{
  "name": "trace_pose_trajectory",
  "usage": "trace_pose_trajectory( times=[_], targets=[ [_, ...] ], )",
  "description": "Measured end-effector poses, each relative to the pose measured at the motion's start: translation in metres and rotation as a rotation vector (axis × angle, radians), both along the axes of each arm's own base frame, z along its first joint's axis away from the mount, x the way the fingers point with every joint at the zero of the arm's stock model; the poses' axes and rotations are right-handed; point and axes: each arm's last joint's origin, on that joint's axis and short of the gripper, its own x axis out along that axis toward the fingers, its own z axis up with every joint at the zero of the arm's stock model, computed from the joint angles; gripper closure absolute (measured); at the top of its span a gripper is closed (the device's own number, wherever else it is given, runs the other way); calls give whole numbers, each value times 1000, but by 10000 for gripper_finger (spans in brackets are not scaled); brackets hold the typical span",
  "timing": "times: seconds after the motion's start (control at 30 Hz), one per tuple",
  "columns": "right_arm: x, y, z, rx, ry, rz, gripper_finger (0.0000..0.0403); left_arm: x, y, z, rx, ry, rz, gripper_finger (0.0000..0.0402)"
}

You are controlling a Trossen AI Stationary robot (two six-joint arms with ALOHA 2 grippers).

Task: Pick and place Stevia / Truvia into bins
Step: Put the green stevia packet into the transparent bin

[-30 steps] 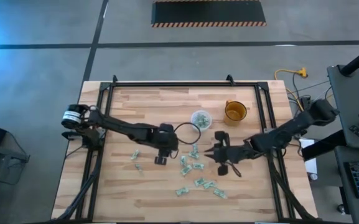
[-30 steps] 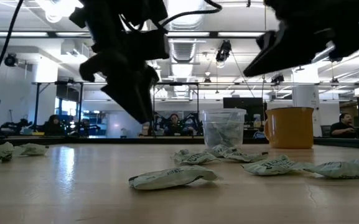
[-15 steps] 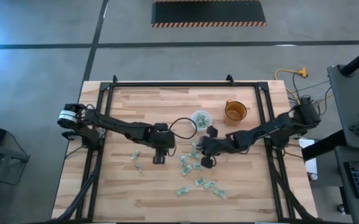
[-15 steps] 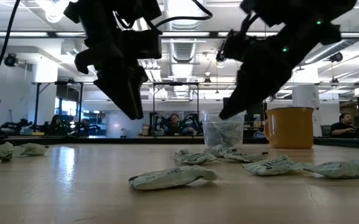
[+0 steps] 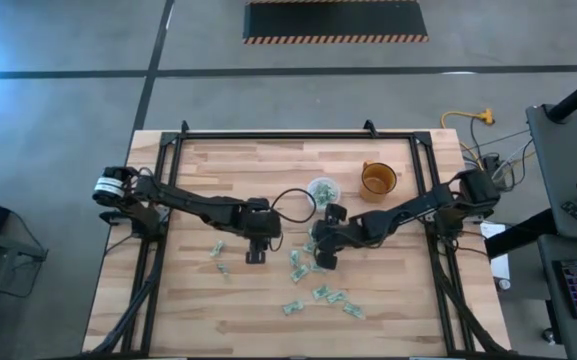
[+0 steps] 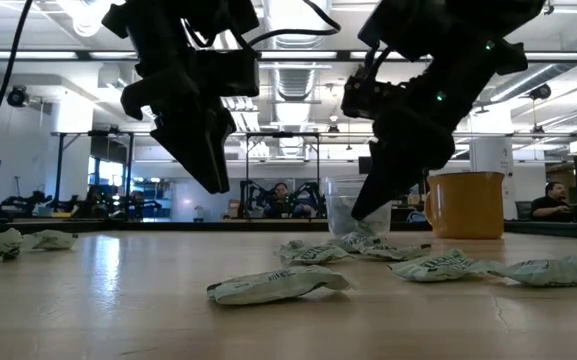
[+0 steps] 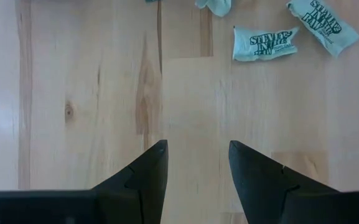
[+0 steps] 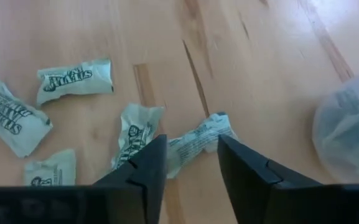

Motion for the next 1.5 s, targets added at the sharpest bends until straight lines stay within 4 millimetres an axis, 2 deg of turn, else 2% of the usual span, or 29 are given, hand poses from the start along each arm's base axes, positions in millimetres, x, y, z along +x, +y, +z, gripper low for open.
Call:
trace_pose_trajectory(
  times=[0.23, 0.53, 0.8, 1.4, 1.5],
  targets=[
    [2, -6, 1, 56, -31, -144, 234, 0, 0, 0, 0, 0, 0, 248],
    [1, -7, -1, 105, -51, -262, 244, 0, 0, 0, 0, 0, 1, 248],
    [-3, -7, -7, 104, -31, -274, 257, 0, 0, 0, -1, 0, 1, 248],
    [-4, -6, -9, 122, -57, -262, 238, 0, 0, -1, -1, 0, 2, 248],
    [-2, -6, -16, 117, -44, -260, 238, 0, 0, 0, -1, 0, 2, 248]
  ],
)
